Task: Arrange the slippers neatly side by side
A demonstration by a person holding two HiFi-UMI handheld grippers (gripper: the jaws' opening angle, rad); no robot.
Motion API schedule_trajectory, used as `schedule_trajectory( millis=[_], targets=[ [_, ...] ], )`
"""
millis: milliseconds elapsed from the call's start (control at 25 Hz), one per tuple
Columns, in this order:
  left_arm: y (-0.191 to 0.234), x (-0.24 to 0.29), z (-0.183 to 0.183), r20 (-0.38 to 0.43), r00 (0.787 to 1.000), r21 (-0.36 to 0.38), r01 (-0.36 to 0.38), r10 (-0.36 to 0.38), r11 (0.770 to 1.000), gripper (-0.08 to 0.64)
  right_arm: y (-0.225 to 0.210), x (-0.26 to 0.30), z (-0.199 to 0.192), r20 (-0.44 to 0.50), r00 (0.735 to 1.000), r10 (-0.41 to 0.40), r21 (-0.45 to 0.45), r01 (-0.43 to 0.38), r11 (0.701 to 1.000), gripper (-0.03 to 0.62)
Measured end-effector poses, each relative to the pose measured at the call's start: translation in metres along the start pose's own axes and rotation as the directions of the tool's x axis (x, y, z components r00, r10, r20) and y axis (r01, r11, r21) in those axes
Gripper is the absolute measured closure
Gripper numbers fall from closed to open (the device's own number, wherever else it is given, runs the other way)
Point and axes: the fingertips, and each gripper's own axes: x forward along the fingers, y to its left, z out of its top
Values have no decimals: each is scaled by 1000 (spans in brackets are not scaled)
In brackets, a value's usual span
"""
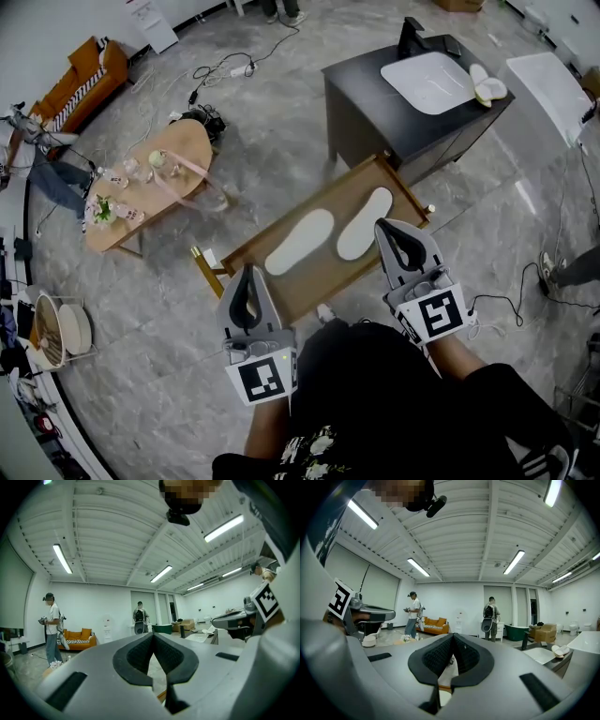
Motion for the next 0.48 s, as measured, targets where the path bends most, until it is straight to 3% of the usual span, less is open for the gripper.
schedule_trajectory(
  millis=[480],
  targets=[
    [28,1,-17,-3,1000,-5,-9,9,1000,558,24,20,-1,11,1000,3,-14,-2,1000,595]
  ],
)
